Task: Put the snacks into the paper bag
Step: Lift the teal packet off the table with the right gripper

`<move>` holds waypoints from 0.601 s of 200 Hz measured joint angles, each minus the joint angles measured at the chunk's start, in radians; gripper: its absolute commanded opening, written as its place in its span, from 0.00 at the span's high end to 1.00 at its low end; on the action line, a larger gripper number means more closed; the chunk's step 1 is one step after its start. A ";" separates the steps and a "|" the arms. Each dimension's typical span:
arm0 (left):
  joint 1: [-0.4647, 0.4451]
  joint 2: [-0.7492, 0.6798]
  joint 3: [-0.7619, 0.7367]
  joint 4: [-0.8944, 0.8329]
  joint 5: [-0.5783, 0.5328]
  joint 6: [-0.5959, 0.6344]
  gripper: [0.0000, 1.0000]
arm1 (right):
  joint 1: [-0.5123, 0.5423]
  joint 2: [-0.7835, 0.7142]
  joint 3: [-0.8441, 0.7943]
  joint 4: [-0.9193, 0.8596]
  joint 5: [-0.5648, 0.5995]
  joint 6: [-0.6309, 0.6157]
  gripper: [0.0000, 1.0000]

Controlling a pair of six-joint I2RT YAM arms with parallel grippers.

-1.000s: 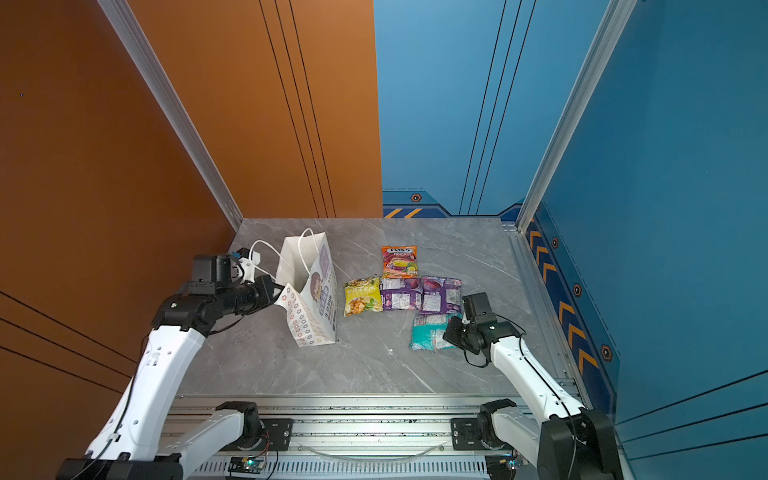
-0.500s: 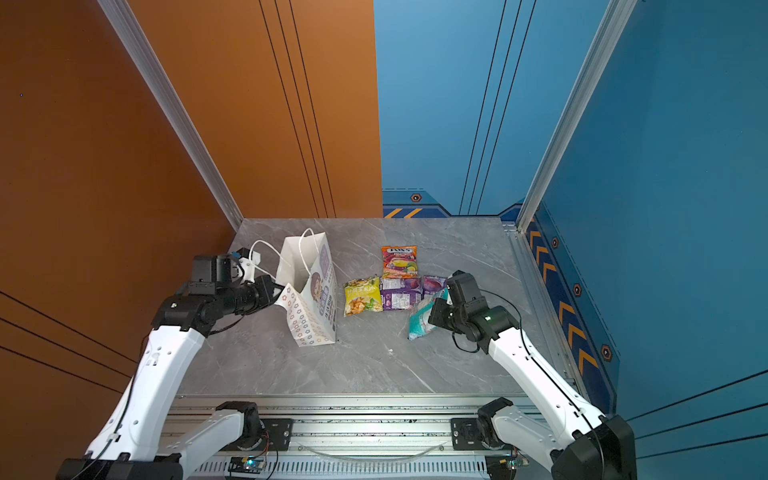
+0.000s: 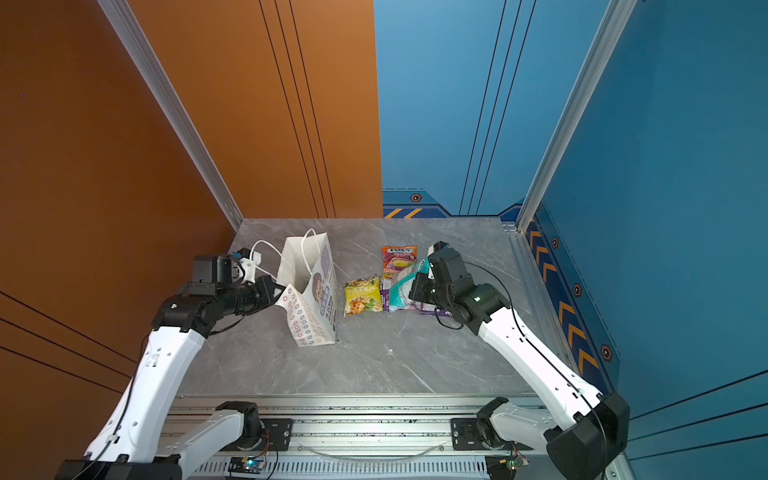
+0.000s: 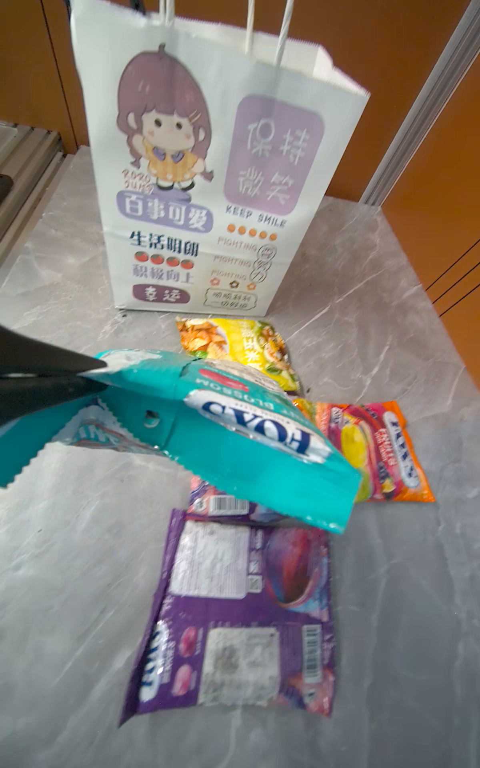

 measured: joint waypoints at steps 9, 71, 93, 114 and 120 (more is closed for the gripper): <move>-0.007 0.000 0.000 0.000 0.000 -0.003 0.94 | 0.012 0.034 0.051 0.007 0.007 -0.005 1.00; -0.044 -0.011 0.000 0.000 -0.009 -0.014 0.94 | 0.063 0.259 0.425 0.032 0.048 -0.077 1.00; -0.047 -0.018 0.000 -0.002 -0.013 -0.018 0.94 | 0.084 0.337 0.560 0.027 0.069 -0.109 1.00; -0.055 -0.023 0.000 -0.005 -0.017 -0.023 0.94 | 0.105 0.410 0.691 0.021 0.084 -0.136 1.00; -0.058 -0.023 0.000 -0.005 -0.018 -0.025 0.94 | 0.111 0.431 0.729 0.018 0.085 -0.143 1.00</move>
